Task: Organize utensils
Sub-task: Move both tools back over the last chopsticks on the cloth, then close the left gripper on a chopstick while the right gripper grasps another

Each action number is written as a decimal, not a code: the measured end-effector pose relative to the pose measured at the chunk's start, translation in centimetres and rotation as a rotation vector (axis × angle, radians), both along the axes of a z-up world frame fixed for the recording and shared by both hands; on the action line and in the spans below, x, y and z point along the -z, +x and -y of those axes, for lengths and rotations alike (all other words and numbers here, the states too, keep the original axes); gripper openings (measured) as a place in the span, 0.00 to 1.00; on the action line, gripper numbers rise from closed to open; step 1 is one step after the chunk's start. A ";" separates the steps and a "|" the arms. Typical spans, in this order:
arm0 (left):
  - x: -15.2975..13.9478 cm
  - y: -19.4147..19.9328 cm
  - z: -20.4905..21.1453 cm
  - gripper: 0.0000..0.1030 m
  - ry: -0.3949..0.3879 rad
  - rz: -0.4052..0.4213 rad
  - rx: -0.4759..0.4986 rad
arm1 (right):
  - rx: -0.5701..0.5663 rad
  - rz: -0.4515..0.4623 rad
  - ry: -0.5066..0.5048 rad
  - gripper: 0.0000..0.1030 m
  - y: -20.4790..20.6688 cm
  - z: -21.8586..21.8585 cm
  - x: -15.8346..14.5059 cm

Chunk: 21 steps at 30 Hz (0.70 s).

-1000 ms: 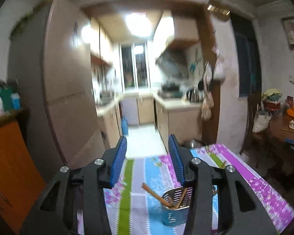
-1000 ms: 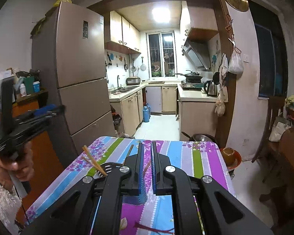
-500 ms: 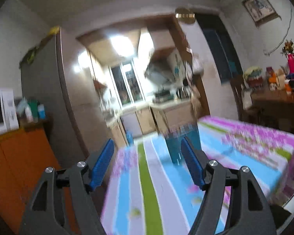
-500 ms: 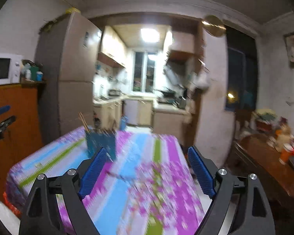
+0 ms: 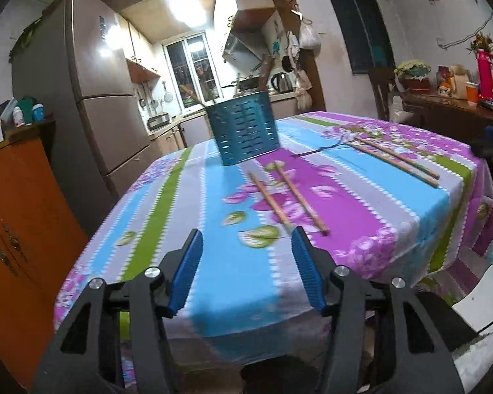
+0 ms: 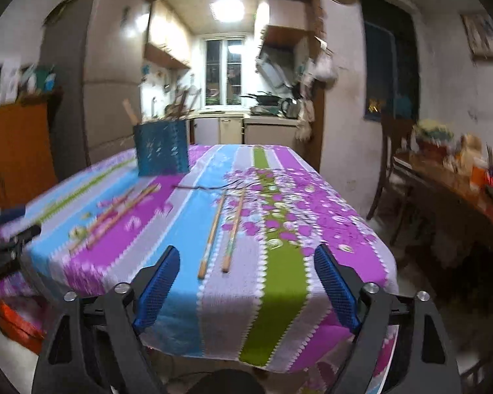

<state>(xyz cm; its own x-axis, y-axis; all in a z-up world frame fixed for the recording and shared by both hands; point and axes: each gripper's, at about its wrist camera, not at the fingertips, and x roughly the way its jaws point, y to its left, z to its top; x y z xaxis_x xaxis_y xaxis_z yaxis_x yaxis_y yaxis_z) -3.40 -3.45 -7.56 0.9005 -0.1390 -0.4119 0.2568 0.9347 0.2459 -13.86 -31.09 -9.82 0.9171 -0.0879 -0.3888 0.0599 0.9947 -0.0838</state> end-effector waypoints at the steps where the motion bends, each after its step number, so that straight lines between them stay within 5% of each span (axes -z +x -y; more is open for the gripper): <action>1: 0.3 0.2 0.2 0.48 -0.024 -0.026 0.008 | -0.016 -0.010 -0.022 0.58 0.4 -0.8 0.6; 3: 1.4 0.8 0.7 0.35 -0.067 -0.109 0.031 | -0.040 -0.031 -0.026 0.34 1.1 -1.5 1.4; 5: 2.2 1.0 1.1 0.27 -0.064 -0.136 0.035 | -0.059 -0.052 -0.015 0.21 1.7 -2.0 2.2; 21: 4.1 1.9 3.3 0.27 -0.072 -0.077 -0.039 | -0.088 -0.095 0.005 0.21 4.0 -1.9 4.5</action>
